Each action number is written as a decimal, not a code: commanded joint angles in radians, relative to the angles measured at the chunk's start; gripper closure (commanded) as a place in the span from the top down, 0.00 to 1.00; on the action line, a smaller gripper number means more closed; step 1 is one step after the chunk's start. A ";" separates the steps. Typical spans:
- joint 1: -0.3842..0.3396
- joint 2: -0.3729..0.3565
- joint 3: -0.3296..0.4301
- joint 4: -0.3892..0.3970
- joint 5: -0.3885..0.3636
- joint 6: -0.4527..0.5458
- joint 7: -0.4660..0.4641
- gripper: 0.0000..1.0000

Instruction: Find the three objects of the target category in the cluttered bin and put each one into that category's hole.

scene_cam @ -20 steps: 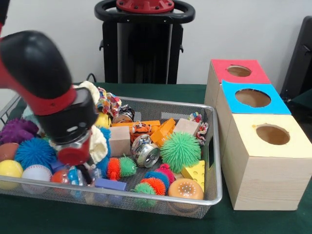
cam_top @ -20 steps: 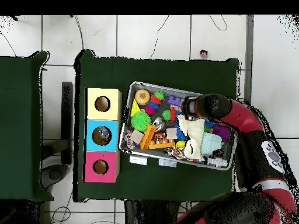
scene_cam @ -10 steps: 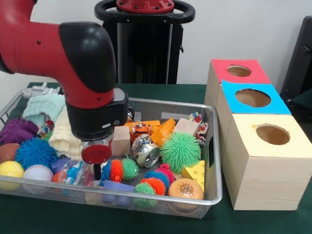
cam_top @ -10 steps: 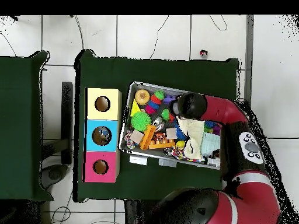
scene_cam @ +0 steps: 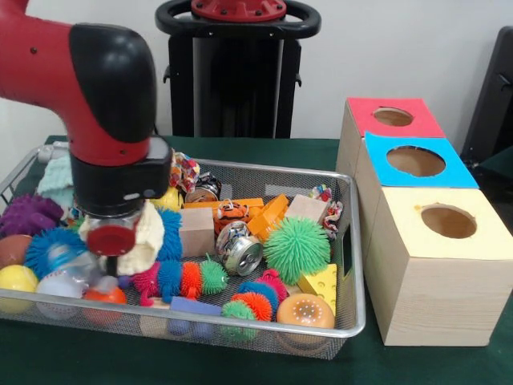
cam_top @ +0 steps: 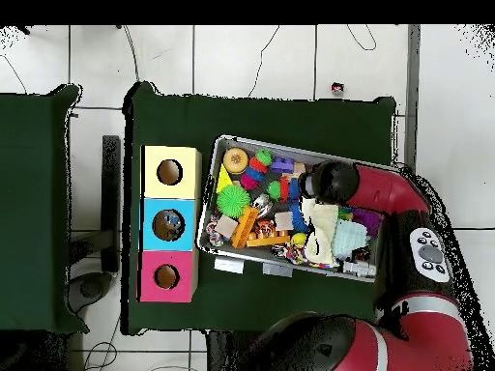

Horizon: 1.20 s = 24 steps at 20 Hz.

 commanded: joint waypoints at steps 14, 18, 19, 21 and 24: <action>0.023 -0.116 -0.154 -0.036 0.144 0.193 0.106 0.00; 0.009 -0.133 -0.159 -0.028 0.174 0.204 0.098 0.00; 0.007 -0.136 -0.162 -0.025 0.181 0.206 0.095 0.00; 0.003 -0.150 -0.170 -0.021 0.201 0.223 0.095 0.00; 0.005 -0.165 -0.173 -0.017 0.256 0.219 0.141 0.00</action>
